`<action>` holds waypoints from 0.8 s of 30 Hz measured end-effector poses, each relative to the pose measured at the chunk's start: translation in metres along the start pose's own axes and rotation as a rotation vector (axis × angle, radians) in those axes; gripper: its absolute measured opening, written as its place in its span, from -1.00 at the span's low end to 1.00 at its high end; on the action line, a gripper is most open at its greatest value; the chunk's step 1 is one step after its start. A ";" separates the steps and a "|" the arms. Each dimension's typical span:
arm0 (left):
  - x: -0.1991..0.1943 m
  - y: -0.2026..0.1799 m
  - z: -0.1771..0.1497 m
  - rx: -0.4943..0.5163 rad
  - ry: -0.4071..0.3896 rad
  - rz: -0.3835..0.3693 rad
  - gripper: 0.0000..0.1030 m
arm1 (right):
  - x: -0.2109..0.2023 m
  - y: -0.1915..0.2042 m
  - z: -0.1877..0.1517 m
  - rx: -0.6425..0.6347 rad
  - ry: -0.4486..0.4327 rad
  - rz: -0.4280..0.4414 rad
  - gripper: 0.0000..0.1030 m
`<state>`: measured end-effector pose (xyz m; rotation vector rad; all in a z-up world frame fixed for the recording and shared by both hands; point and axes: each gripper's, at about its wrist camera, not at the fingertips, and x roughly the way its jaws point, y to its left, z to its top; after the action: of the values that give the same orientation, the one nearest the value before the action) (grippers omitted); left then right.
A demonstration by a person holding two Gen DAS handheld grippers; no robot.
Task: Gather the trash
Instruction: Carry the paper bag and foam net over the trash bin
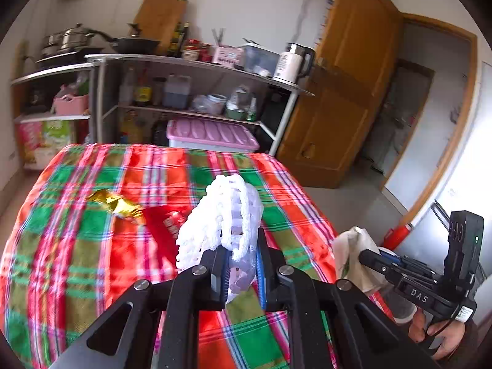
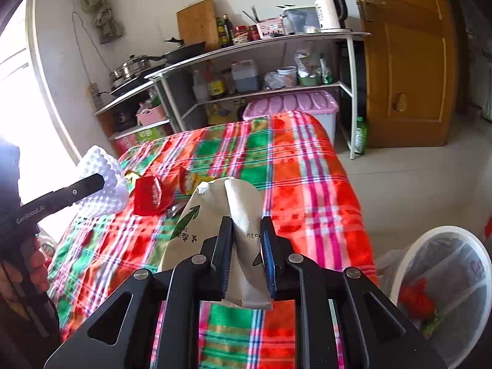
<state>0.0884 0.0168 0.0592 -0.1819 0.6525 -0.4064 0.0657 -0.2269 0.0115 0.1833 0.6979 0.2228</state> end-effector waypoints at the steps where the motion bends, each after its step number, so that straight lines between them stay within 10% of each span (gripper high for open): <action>1: 0.006 -0.005 0.001 0.025 0.011 -0.016 -0.73 | 0.000 -0.002 0.000 0.011 -0.002 -0.013 -0.63; 24: 0.041 -0.096 -0.008 0.157 0.108 -0.225 -0.72 | -0.077 -0.045 -0.028 0.207 -0.107 -0.188 -0.63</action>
<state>0.0830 -0.0875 0.0582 -0.0847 0.7060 -0.6852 -0.0035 -0.2874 0.0272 0.3231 0.6264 -0.0396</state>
